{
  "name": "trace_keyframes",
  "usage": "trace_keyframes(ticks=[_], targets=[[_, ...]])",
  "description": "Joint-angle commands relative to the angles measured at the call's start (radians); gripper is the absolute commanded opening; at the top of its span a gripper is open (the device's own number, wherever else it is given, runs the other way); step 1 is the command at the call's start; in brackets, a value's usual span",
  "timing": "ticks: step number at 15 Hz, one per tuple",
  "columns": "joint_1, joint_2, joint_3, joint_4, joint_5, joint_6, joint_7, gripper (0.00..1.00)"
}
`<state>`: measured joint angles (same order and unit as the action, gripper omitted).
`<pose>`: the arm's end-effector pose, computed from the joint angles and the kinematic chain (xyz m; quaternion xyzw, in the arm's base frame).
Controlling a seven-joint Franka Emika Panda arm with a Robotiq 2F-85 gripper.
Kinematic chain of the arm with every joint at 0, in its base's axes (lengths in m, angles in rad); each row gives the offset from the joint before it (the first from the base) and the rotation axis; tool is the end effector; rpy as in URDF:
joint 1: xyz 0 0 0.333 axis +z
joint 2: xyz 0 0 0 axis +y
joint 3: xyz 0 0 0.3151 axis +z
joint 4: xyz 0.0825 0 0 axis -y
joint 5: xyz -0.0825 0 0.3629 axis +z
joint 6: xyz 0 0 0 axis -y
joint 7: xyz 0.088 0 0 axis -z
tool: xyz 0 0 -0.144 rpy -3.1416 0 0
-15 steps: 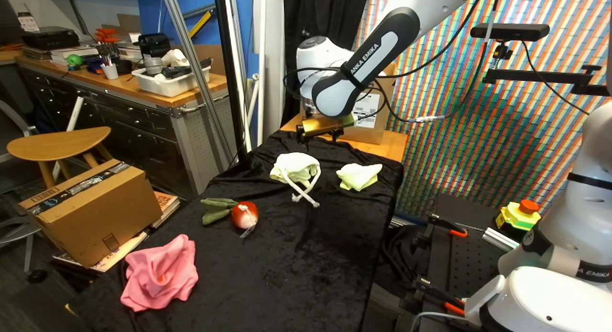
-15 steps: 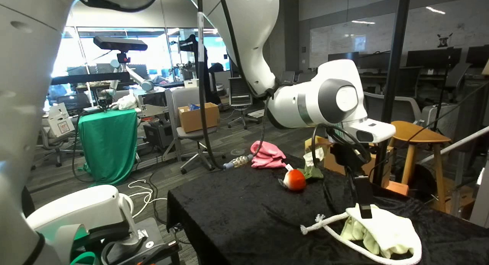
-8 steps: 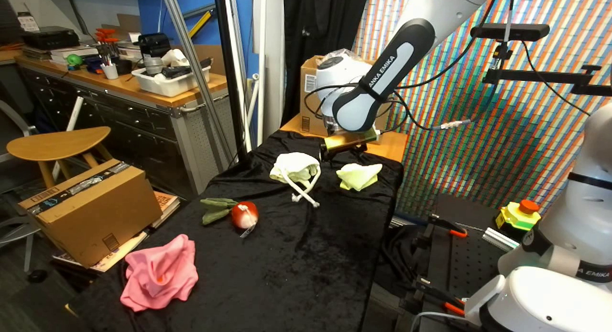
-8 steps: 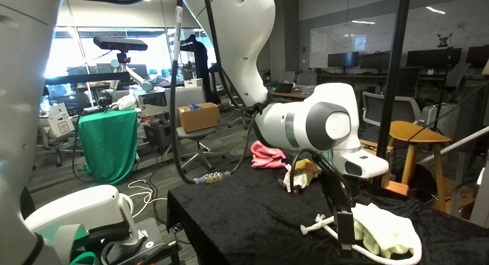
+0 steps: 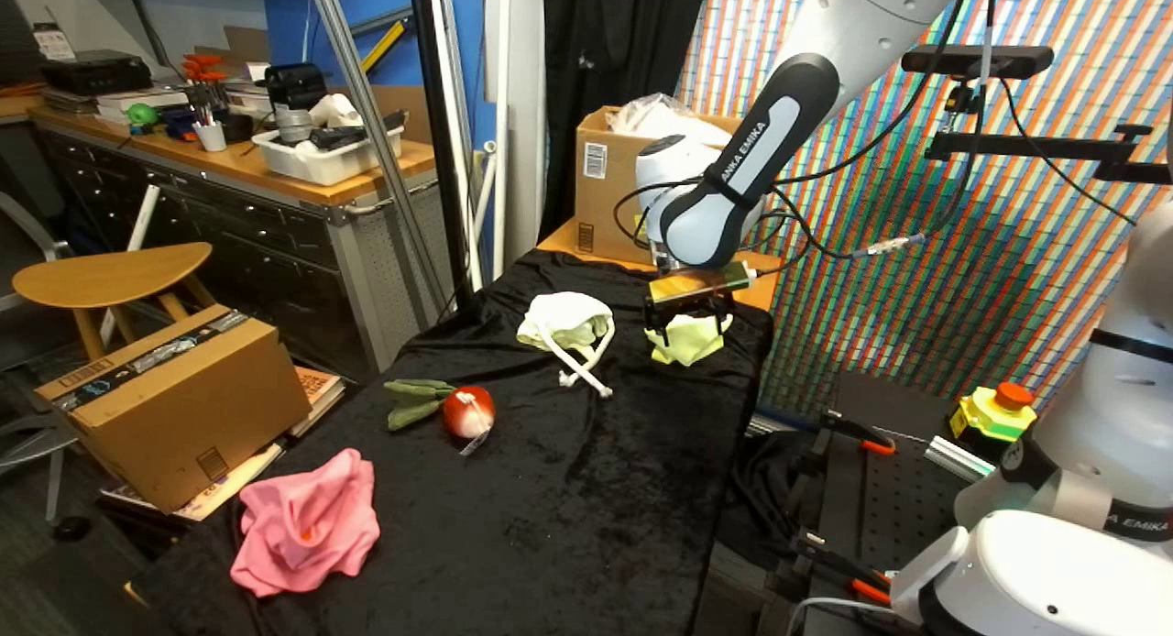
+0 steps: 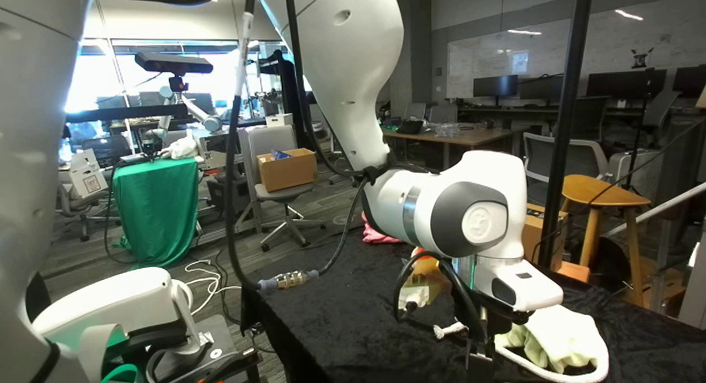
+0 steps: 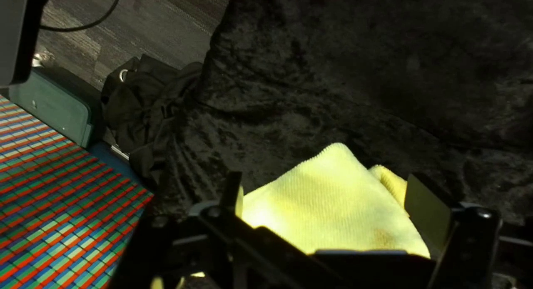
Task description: Stack the items on the tablecloth together.
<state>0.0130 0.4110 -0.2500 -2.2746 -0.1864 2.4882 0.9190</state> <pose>0.4796 -0.1279 0.1480 0.8725 -0.4688 -0.0565 0.1256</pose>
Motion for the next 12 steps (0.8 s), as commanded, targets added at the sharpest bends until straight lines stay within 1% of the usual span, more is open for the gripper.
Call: trace_keyframes(ticks=[1,6,12], targets=[[-0.028,0.011,0.014,-0.012,0.055,0.041,-0.037,1.0],[-0.016,0.082,-0.015,0.02,0.061,0.109,0.006,1.0],[-0.014,0.141,-0.044,0.039,0.092,0.175,0.018,1.0]])
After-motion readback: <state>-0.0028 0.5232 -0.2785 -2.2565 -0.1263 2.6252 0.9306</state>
